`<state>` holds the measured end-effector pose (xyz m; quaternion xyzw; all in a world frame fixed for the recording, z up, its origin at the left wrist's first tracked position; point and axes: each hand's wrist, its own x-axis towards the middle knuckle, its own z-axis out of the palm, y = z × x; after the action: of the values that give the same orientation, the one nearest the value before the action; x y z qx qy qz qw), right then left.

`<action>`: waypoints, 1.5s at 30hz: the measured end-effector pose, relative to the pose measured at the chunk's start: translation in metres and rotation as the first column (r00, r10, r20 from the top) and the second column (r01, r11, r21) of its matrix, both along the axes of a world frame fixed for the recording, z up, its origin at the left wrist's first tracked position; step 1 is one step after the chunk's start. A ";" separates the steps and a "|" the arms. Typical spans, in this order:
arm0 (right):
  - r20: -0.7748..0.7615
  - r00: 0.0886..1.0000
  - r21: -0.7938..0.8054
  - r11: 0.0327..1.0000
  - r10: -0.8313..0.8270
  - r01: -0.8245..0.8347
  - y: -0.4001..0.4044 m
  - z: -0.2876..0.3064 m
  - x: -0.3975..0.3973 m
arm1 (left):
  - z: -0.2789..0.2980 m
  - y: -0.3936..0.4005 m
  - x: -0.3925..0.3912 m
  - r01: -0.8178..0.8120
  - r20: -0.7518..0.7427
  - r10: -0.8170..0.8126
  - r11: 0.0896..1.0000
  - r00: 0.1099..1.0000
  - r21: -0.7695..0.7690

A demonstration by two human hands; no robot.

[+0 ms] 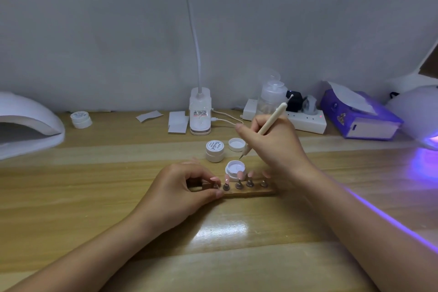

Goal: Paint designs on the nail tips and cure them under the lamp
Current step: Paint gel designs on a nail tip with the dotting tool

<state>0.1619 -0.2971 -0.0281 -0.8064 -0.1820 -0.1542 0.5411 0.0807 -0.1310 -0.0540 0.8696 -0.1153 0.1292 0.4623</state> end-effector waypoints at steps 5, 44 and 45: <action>0.085 0.996 -0.021 0.999 -0.040 0.042 -0.005 0.006 0.000 | 0.002 0.000 0.003 0.016 -0.032 -0.016 1.000 0.999 -0.009; -0.023 0.975 0.433 0.881 0.222 -0.190 0.012 -0.001 -0.071 | 0.001 -0.004 -0.008 0.172 0.118 -0.142 0.935 0.983 -0.311; -0.022 0.975 0.427 0.884 0.220 -0.190 0.013 0.000 -0.072 | 0.001 -0.004 -0.008 0.186 0.129 -0.153 0.935 0.980 -0.303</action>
<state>0.0902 -0.2839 -0.0282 -0.6515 -0.2095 -0.1034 0.7218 0.0727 -0.1352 -0.0532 0.7642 -0.1918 0.1504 0.5972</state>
